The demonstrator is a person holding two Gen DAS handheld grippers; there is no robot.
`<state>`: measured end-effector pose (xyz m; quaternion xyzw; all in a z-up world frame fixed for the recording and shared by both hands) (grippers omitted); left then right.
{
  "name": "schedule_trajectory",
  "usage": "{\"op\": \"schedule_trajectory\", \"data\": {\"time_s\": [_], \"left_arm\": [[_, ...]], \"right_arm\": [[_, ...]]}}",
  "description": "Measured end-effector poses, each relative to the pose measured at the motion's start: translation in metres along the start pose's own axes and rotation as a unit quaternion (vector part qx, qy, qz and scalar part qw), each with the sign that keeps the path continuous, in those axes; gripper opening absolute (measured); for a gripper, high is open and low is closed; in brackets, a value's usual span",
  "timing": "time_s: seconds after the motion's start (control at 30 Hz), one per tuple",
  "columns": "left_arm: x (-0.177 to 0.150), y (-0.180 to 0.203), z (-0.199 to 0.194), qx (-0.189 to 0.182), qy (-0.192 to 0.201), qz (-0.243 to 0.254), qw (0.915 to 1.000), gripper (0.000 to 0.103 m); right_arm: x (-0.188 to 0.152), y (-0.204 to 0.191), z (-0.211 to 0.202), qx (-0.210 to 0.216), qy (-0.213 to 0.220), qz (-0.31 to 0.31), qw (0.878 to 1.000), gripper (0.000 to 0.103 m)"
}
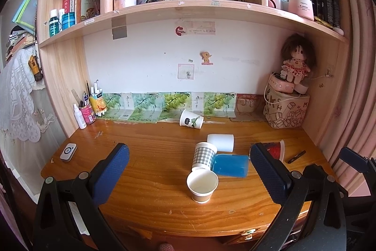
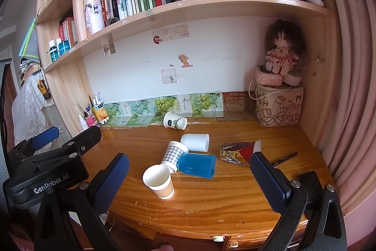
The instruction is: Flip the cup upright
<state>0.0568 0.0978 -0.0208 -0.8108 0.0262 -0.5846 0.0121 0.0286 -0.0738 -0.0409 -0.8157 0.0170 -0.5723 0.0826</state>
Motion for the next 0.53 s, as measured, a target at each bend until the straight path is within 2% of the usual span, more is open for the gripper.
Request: {"op": "schedule_trajectory", "data": {"time_s": [0.53], "left_arm": [[-0.004, -0.012, -0.002, 0.006, -0.007, -0.011, 0.9999, 0.103]], "right_arm": [[-0.007, -0.009, 0.0, 0.004, -0.012, -0.002, 1.0, 0.103]]}}
Point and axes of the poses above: each gripper's, at about its wrist camera, not at the fingertips, and z roughly the way its jaws point, y to its right, x to its top, the point moved 4 cm from there along z, roughly the way its jaws point, and after that the axes turned 9 degrees about y, right-handed, at the moved point
